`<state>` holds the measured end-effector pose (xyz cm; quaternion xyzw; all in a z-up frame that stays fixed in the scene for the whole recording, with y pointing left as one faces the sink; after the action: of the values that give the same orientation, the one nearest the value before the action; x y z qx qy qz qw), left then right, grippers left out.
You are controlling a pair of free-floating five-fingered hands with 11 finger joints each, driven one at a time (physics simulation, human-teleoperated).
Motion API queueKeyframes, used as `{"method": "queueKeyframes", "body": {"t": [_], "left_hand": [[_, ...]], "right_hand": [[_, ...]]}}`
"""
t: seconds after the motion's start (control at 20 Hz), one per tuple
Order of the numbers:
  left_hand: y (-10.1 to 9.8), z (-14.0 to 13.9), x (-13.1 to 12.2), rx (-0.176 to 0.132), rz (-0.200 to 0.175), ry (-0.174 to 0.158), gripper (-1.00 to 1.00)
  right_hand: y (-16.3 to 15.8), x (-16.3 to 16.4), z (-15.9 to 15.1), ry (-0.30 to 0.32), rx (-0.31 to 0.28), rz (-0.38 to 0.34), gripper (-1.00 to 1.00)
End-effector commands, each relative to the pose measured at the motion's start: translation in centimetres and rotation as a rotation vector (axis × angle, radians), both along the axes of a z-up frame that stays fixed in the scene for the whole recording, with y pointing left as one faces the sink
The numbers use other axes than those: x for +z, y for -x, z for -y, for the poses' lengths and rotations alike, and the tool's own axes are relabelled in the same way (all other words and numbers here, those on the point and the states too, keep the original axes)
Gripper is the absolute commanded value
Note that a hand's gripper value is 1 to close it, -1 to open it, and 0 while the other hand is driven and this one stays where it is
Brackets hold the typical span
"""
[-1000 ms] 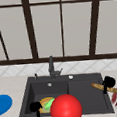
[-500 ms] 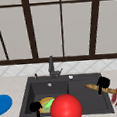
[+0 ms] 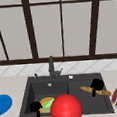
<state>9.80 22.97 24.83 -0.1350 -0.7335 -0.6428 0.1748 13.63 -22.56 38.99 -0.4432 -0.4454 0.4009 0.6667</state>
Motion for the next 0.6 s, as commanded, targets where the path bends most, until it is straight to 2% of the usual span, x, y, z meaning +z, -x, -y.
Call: {"method": "queueKeyframes", "body": {"t": [0.0,0.55], "left_hand": [[0.0,0.0,0.0,0.000,0.000,0.000,0.00],[0.0,0.0,0.0,0.000,0.000,0.000,0.00]], "right_hand": [[0.8,0.0,-1.8,0.036,0.077,-0.025,1.00],[2.9,-0.3,-7.2,0.051,0.084,-0.061,1.00]]}}
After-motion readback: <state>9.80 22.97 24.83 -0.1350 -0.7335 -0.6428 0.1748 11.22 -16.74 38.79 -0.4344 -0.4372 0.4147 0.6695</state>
